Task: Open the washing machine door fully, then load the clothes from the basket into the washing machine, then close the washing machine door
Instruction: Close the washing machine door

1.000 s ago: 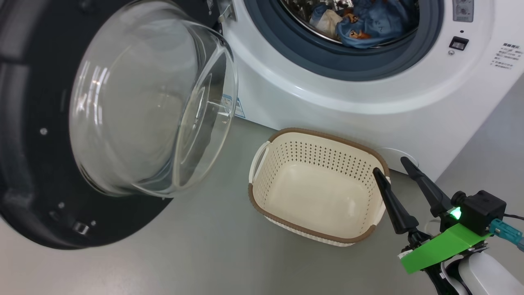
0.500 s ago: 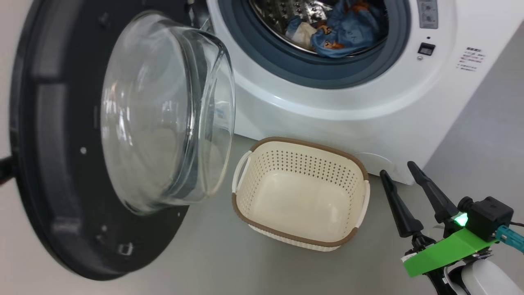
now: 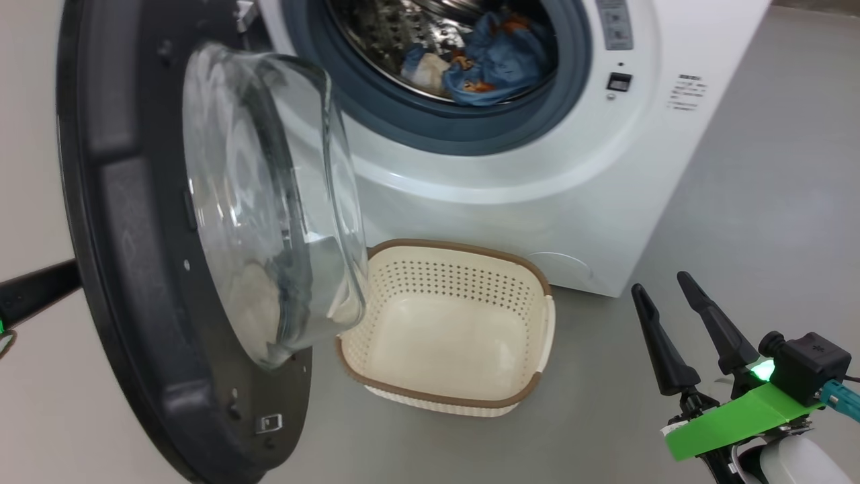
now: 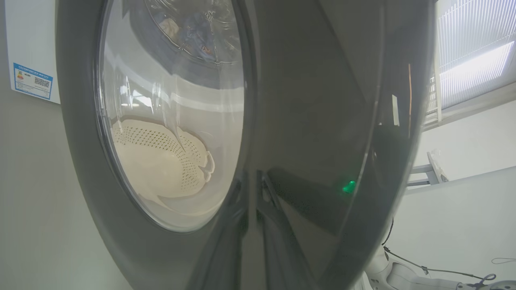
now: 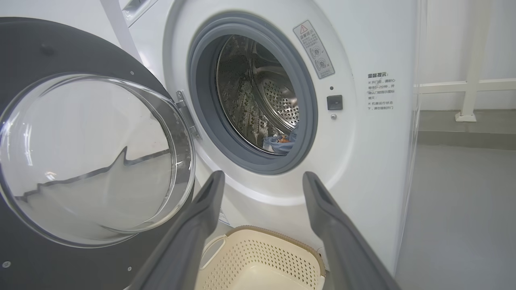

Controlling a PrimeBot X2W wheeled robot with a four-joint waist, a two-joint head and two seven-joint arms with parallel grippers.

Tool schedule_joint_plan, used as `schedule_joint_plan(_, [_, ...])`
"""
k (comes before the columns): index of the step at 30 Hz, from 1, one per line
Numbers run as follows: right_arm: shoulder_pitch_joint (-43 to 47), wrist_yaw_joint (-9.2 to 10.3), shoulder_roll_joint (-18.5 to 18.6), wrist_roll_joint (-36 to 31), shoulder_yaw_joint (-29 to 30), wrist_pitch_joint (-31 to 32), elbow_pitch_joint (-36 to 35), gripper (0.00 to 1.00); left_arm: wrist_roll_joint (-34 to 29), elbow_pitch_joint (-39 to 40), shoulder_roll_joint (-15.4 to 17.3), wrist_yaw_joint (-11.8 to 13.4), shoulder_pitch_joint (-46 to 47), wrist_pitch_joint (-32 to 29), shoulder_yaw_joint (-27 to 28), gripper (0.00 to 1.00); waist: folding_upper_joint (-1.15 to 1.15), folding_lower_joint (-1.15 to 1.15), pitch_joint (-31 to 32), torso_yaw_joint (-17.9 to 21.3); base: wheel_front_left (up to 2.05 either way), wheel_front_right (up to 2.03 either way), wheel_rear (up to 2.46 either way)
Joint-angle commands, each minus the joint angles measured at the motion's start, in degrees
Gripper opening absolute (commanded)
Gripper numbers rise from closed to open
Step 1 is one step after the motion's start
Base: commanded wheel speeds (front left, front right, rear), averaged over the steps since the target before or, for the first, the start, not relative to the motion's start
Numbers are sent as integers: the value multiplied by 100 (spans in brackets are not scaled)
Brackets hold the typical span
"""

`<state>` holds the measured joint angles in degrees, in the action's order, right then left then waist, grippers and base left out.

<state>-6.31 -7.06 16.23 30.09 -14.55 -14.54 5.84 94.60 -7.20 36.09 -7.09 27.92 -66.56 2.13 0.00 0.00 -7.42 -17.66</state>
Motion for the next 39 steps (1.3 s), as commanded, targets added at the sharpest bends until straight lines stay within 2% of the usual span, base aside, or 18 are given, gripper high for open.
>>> schedule_joint_plan(1, [82, -43, 21, -68, -75, -46, -156, 100, -10, 229, 206, -40, 246, -20, 199, 0, 0, 0, 40, 177, 0, 0, 0])
schedule_joint_plan(19, [148, -43, -184, -89, 13, -46, -200, 100, -582, 354, -292, -40, 621, 536, -8, 0, 0, 0, 56, 1214, 0, 0, 0])
schedule_joint_plan(32, [145, -43, -317, -108, 66, -46, -232, 100, -891, 270, -375, -40, 751, 937, -88, 0, 0, 0, -27, 1913, 0, 0, 0])
schedule_joint_plan(39, [155, -43, -337, -114, 107, -46, -249, 100, -923, 190, -326, -40, 805, 1048, -61, 0, 0, 0, -63, 2080, 0, 0, 0])
